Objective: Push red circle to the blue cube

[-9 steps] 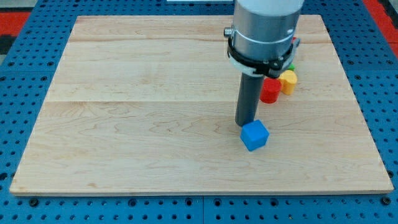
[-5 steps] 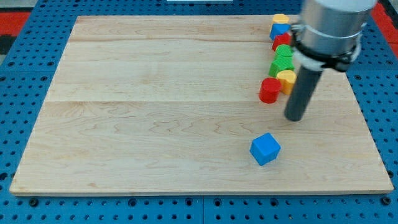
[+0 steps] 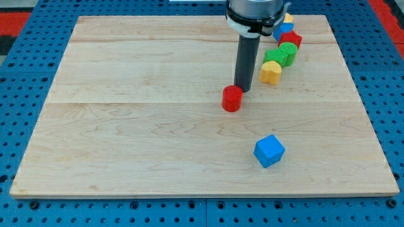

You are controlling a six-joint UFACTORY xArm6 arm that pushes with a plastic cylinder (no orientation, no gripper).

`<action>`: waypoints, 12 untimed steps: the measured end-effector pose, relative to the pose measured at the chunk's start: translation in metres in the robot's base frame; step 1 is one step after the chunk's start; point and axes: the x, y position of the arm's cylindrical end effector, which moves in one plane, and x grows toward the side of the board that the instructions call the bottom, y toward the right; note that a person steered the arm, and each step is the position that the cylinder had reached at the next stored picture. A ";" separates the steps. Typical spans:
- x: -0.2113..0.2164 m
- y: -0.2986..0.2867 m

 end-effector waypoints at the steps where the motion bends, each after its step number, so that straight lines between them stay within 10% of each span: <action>1: 0.007 -0.024; 3: 0.021 -0.078; 10: 0.063 0.013; 12: 0.043 0.135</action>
